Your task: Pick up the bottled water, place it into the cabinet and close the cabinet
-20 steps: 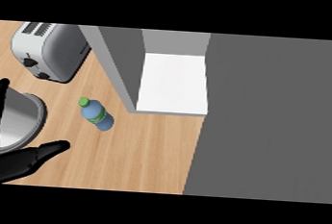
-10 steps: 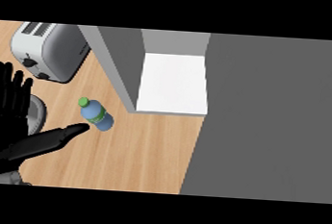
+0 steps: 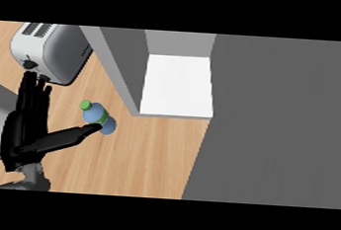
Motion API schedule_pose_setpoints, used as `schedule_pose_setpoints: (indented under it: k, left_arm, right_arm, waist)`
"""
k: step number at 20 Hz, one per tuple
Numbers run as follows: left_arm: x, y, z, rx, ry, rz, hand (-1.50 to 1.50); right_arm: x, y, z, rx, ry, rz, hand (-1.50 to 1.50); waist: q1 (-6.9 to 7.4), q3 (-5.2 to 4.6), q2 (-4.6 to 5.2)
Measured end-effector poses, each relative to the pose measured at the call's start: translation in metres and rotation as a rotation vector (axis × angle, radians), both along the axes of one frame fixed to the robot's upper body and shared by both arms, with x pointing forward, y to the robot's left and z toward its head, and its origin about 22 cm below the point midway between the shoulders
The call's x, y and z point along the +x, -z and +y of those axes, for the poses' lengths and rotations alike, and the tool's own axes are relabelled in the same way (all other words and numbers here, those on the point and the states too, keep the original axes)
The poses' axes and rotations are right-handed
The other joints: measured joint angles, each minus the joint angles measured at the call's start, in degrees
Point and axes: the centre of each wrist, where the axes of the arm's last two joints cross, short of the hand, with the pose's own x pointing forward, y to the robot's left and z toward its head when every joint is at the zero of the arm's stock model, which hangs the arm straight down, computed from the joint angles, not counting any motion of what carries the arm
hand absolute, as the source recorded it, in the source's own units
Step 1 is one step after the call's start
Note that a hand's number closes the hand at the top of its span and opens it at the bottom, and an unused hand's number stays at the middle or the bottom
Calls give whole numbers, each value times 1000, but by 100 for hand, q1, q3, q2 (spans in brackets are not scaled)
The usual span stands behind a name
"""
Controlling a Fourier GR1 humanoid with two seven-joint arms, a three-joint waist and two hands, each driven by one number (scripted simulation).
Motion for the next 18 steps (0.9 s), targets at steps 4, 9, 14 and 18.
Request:
schedule_pose_setpoints:
  k: [4, 9, 14, 18]
  left_arm:
    - [10, 22, 1, 0, 12, 19, -150]
    - [17, 51, 2, -5, 29, 26, -150]
    - [24, 80, -6, -17, 44, 41, -150]
    - [32, 96, -6, -26, 53, 43, -150]
  right_arm:
    - [-1, 2, -2, -11, 11, -8, -150]
    - [-3, 3, -2, -14, 19, -5, -150]
    - [-1, 2, -4, -21, 32, -13, -150]
    - [-2, 3, -6, -30, 35, -20, -150]
  waist:
    - [-5, 1, 2]
    - [-10, 0, 1]
    - [-7, 1, 6]
    - [-7, 1, 7]
